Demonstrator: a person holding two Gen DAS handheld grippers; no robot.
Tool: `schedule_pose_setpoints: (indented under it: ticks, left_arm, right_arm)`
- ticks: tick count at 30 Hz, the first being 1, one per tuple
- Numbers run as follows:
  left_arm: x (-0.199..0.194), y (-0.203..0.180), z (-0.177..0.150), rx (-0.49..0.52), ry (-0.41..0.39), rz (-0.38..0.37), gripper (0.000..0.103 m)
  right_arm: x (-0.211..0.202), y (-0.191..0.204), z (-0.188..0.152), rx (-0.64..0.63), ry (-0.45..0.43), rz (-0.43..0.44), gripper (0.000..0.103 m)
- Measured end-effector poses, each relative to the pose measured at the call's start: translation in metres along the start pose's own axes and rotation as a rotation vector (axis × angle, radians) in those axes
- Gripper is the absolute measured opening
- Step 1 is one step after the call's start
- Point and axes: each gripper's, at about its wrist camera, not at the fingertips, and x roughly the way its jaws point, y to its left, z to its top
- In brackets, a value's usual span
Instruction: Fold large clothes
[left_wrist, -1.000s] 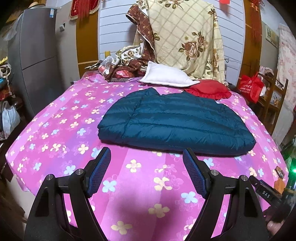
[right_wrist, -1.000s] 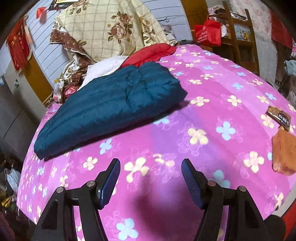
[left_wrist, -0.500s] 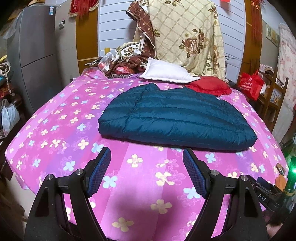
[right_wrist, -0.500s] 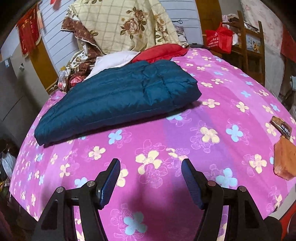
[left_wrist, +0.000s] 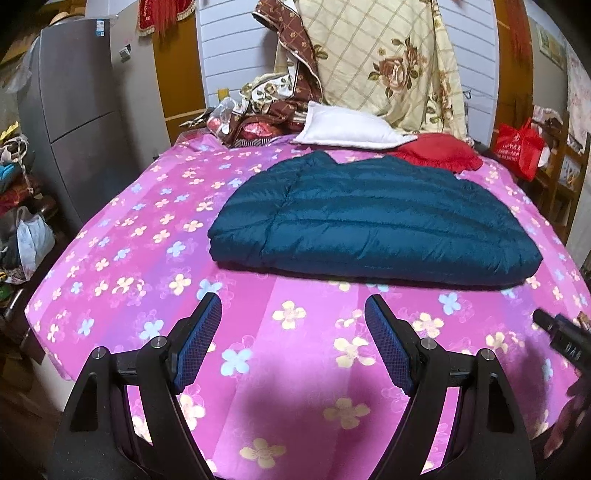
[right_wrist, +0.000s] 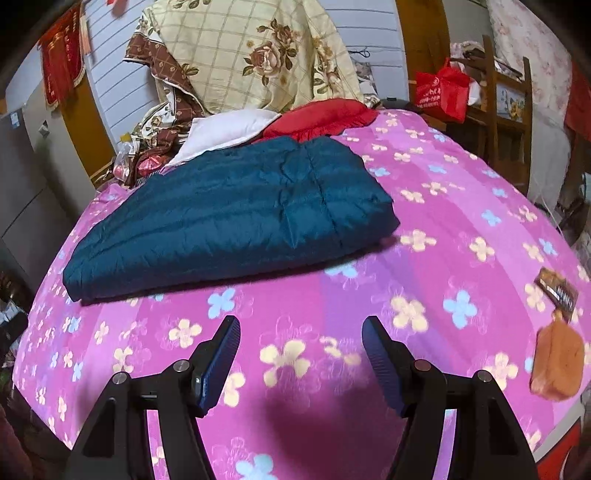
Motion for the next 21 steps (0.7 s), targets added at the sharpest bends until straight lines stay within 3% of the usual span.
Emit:
schedule_pose_setpoints:
  ticks: [5,8,13,17,21]
  left_arm:
    - [0.011,-0.006,-0.002,0.024,0.037,0.015,0.080]
    - [0.017,-0.008,-0.004,0.037,0.058,0.020,0.080]
    - [0.025,-0.009,-0.006,0.045,0.075,0.029,0.080]
    - [0.033,-0.007,-0.008,0.039,0.094,0.024,0.080]
    - [0.040,-0.005,-0.008,0.032,0.111,0.019,0.080]
  right_arm:
    - [0.024,0.012,0.029,-0.031,0.041,0.036,0.066]
    - [0.047,0.022,0.053,-0.058,0.041,0.011,0.066]
    - [0.087,0.037,0.093,-0.030,0.047,0.034,0.066]
    - [0.128,0.048,0.100,-0.046,0.104,-0.008,0.066]
    - [0.142,0.048,0.096,-0.056,0.129,-0.018,0.069]
